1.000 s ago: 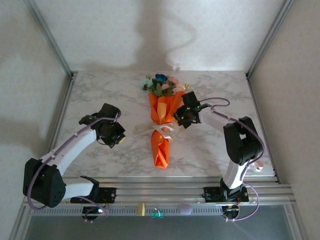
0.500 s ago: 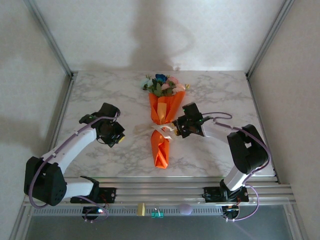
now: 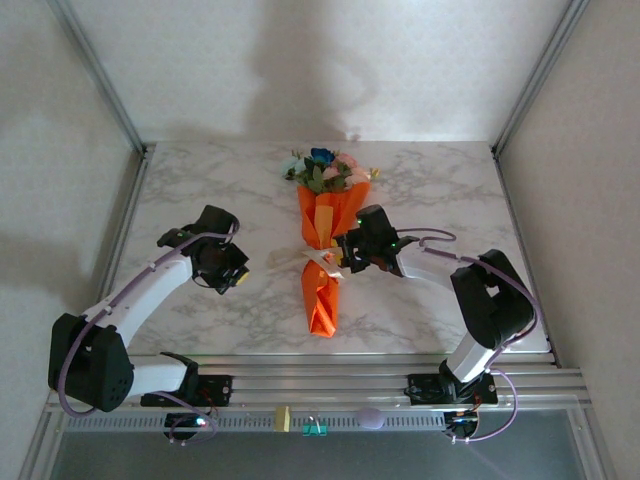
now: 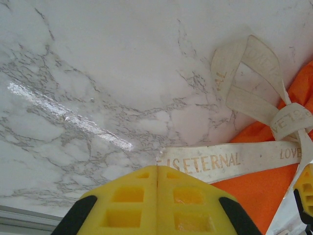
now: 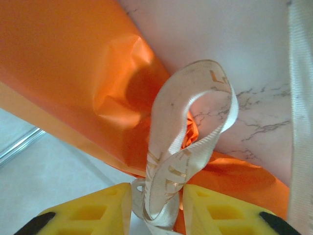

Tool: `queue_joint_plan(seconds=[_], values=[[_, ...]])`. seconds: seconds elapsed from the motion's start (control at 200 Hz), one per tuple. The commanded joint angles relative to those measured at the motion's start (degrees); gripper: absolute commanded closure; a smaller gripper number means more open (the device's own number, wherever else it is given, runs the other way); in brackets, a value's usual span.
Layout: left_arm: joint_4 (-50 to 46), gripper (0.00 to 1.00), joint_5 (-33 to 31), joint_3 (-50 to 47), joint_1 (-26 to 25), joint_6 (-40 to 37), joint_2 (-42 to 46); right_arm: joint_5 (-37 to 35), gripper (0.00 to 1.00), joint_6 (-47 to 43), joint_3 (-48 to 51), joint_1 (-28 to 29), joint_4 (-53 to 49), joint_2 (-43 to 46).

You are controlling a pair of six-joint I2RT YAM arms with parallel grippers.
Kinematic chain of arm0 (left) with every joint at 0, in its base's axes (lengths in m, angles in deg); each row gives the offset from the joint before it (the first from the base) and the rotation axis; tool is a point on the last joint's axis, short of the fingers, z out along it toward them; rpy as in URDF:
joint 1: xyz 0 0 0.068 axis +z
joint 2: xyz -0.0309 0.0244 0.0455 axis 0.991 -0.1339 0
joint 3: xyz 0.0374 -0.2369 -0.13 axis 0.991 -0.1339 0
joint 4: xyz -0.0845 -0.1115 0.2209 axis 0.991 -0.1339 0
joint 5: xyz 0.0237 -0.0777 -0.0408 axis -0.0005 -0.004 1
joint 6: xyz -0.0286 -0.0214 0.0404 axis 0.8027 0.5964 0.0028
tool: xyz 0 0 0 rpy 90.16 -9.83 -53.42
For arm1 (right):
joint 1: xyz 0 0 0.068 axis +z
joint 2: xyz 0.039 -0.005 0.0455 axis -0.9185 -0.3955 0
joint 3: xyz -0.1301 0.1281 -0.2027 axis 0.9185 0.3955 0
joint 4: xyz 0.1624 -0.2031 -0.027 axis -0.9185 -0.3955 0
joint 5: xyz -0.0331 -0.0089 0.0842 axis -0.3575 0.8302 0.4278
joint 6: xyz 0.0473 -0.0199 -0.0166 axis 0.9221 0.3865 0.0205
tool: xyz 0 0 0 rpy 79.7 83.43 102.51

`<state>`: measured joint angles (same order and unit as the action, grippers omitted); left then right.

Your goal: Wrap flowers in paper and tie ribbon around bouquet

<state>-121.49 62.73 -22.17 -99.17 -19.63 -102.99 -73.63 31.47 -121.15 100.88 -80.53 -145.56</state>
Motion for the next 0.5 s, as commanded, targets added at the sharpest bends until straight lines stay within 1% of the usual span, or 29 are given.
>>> queue_joint_plan(seconds=[0.0,0.06,0.295,0.34,0.496], values=[[-0.6,1.00,-0.8,-0.5,0.6,-0.3,1.2,-0.3,0.71,0.3,-0.2,0.5,0.6,-2.0],[-0.6,1.00,-0.8,-0.5,0.7,-0.2,1.3,-0.5,0.76,0.0,-0.6,0.5,0.0,-2.1],[-0.7,1.00,-0.6,-1.2,0.8,0.1,2.0,-0.9,0.76,-1.0,-0.9,0.5,-1.6,-2.3],[-0.6,1.00,-0.5,-1.2,0.8,0.2,2.0,-1.0,0.80,-1.2,-1.0,0.5,-1.7,-2.5],[-0.3,1.00,0.2,-2.2,0.8,0.7,2.5,-1.9,0.97,-2.3,-2.1,0.5,-3.1,-2.9]])
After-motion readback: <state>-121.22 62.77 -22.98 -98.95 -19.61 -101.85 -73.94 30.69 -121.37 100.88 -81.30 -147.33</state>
